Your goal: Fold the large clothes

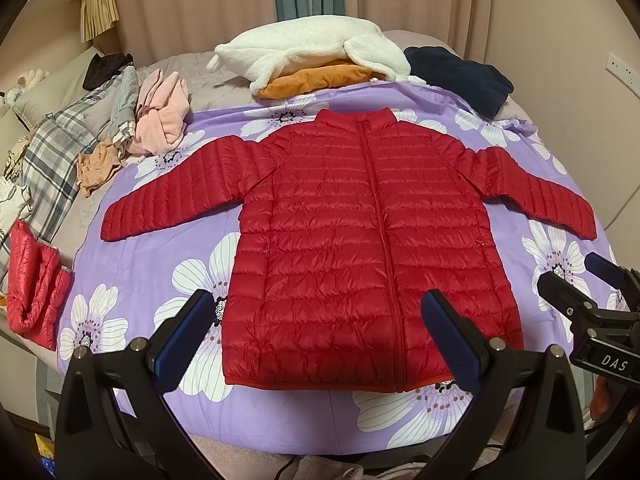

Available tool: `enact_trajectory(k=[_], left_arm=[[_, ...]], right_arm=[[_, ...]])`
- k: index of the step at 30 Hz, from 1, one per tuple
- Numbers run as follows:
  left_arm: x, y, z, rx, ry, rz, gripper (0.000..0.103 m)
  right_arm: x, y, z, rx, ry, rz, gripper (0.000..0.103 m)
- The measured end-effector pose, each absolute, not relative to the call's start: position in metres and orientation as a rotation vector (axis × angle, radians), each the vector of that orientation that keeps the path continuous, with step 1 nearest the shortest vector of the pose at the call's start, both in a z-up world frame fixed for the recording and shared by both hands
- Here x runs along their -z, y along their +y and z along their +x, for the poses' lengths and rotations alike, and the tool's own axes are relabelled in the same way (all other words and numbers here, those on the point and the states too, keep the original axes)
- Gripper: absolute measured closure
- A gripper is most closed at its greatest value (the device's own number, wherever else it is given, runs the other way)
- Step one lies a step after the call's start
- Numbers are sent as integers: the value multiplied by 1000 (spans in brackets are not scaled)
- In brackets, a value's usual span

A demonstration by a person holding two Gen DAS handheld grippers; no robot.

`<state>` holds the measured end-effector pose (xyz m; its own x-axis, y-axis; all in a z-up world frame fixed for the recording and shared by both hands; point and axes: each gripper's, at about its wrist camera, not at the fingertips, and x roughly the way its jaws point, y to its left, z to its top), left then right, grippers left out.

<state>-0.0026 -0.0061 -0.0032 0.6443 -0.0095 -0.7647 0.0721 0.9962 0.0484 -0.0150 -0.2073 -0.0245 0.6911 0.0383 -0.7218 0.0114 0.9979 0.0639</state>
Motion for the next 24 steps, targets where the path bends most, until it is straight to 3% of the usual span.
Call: enact_trajectory(k=[13, 24], left_arm=[[16, -3, 4, 33, 884, 69, 0], [43, 17, 36, 146, 906, -173, 0]], right_arm=[[34, -213, -15, -28, 807, 111, 1], [61, -286, 4, -100, 765, 499, 1]])
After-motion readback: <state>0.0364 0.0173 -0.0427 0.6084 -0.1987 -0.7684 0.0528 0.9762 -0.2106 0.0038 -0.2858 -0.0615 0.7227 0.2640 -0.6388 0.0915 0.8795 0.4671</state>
